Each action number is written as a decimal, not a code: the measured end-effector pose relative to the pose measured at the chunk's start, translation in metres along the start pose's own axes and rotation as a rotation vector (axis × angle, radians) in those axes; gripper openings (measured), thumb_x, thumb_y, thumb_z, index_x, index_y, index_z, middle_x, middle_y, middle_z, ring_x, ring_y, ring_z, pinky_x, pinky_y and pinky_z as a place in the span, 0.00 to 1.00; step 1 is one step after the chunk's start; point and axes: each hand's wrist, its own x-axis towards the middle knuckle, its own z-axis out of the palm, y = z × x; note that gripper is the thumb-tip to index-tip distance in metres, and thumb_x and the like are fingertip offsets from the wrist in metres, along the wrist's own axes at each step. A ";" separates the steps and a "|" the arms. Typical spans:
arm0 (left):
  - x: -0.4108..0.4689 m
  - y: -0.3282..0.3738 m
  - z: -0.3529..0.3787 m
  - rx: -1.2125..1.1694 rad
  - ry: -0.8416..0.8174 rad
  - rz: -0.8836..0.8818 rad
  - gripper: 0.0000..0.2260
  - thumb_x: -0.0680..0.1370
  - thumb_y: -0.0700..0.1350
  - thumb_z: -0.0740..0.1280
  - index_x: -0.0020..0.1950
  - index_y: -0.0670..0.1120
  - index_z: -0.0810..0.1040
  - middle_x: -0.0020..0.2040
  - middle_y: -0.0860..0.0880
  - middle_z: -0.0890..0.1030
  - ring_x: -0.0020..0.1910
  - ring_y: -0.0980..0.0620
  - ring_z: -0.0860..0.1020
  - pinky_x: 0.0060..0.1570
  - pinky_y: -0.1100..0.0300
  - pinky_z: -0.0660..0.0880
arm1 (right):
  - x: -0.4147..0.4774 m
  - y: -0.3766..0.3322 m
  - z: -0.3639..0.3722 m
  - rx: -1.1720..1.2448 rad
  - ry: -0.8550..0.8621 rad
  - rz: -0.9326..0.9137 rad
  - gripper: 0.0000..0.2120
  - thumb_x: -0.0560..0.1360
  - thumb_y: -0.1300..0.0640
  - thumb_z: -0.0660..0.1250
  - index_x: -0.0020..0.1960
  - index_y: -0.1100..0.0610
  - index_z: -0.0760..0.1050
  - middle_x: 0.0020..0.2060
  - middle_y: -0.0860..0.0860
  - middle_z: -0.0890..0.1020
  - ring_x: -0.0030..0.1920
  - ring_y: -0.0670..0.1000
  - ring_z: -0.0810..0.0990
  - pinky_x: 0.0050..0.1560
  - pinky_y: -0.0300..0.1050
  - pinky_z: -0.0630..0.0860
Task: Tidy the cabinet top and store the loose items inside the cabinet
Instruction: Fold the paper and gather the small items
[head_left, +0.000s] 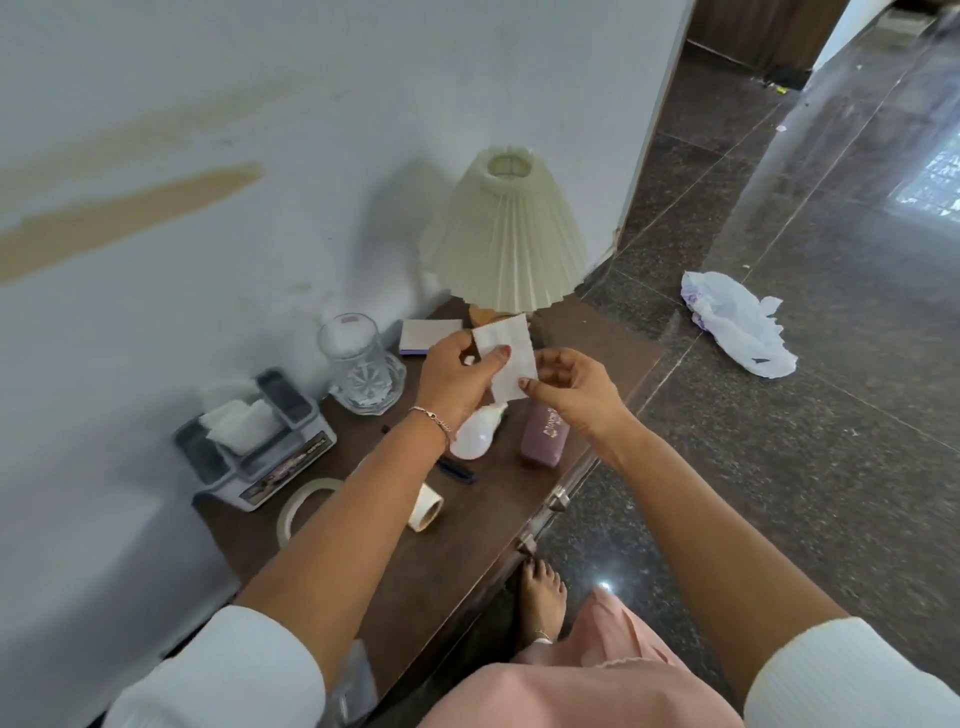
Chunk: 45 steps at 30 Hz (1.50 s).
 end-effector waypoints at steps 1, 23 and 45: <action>-0.003 0.001 -0.017 0.042 0.001 0.011 0.05 0.74 0.43 0.71 0.49 0.47 0.79 0.47 0.47 0.83 0.43 0.55 0.81 0.41 0.63 0.79 | -0.001 -0.005 0.013 -0.023 -0.035 -0.013 0.10 0.71 0.65 0.72 0.50 0.57 0.77 0.45 0.54 0.84 0.43 0.47 0.83 0.44 0.35 0.79; -0.051 -0.055 -0.278 0.364 0.192 -0.078 0.06 0.77 0.46 0.66 0.50 0.47 0.81 0.35 0.48 0.84 0.34 0.54 0.82 0.41 0.62 0.79 | 0.018 -0.029 0.271 -0.946 -0.406 -0.366 0.07 0.74 0.60 0.67 0.52 0.56 0.76 0.49 0.54 0.82 0.52 0.56 0.79 0.49 0.44 0.72; -0.047 -0.058 -0.254 0.777 0.236 -0.001 0.04 0.74 0.49 0.69 0.48 0.52 0.79 0.45 0.54 0.81 0.45 0.54 0.77 0.42 0.61 0.71 | 0.015 -0.021 0.263 -0.892 -0.309 -0.400 0.07 0.73 0.58 0.68 0.51 0.51 0.79 0.50 0.50 0.80 0.50 0.51 0.79 0.53 0.47 0.77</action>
